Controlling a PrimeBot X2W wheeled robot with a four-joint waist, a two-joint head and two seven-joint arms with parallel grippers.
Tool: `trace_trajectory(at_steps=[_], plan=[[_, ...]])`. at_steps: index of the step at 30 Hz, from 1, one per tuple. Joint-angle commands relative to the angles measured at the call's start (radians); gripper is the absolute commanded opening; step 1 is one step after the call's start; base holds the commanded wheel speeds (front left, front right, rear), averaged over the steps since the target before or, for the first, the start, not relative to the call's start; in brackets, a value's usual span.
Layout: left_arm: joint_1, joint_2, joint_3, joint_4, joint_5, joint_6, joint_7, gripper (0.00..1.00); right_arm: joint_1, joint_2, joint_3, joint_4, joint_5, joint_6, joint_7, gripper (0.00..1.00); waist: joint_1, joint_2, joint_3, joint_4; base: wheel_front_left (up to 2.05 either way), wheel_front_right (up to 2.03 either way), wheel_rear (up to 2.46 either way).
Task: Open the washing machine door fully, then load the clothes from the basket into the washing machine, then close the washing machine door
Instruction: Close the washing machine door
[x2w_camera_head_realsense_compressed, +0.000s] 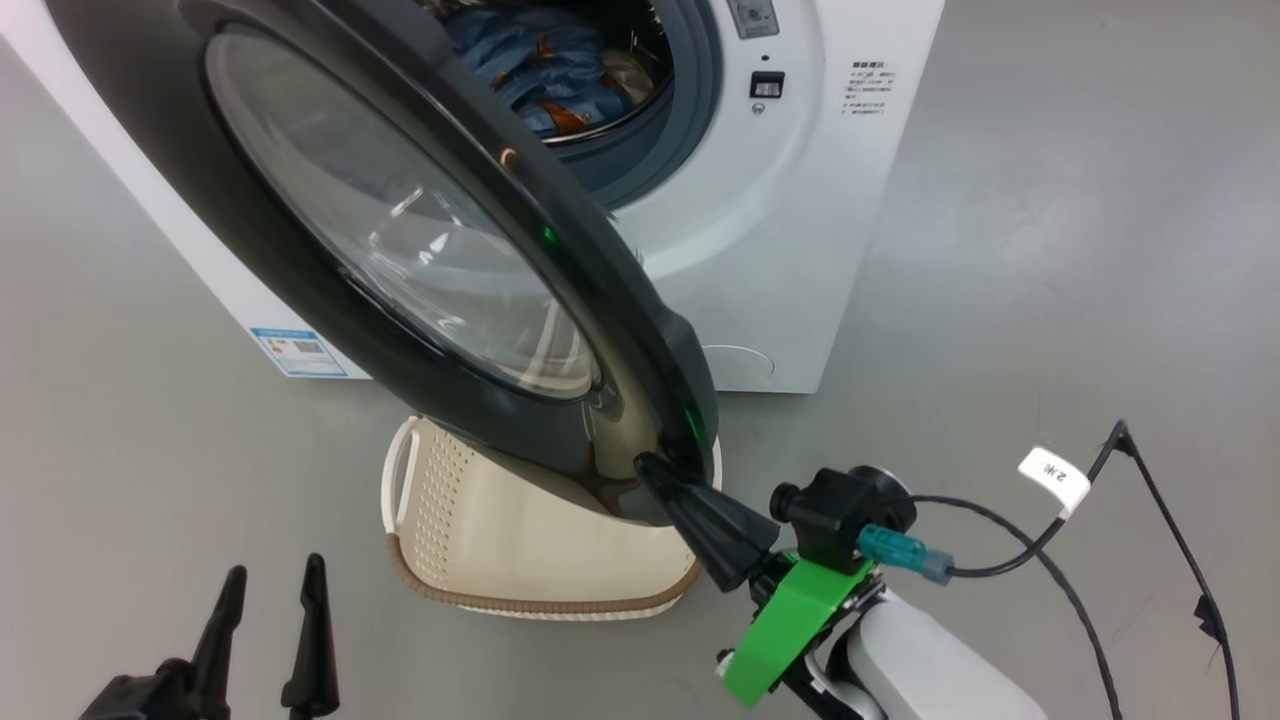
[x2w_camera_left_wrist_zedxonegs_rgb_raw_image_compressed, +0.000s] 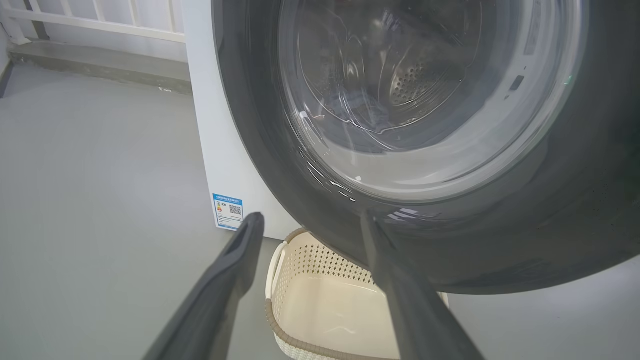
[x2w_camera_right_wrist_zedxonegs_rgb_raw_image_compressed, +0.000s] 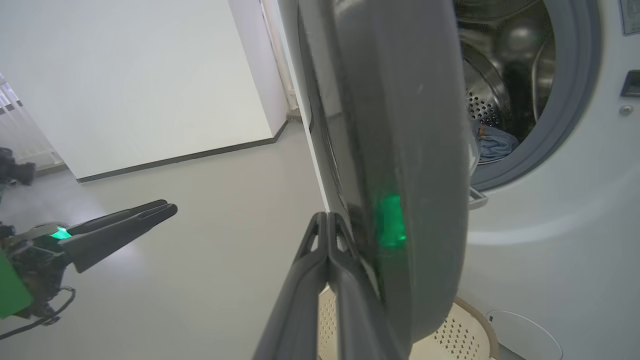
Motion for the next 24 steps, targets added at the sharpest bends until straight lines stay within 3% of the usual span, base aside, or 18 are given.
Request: trace_trajectory(at_steps=[1,24], plan=[[-0.044,0.007,0.030,-0.021,-0.003,-0.002,-0.009,1.00,-0.025,0.025,-0.002,-0.016,-0.007,0.002,-0.005,0.00,0.0000,0.0000,0.007,0.005,0.00,0.00,0.00],[-0.111,0.009,-0.021,-0.048,-0.009,-0.002,-0.009,1.00,-0.188,-0.018,-0.235,0.047,-0.028,0.002,-0.005,0.00,0.0000,0.0000,0.114,0.068,0.00,0.00,0.00]])
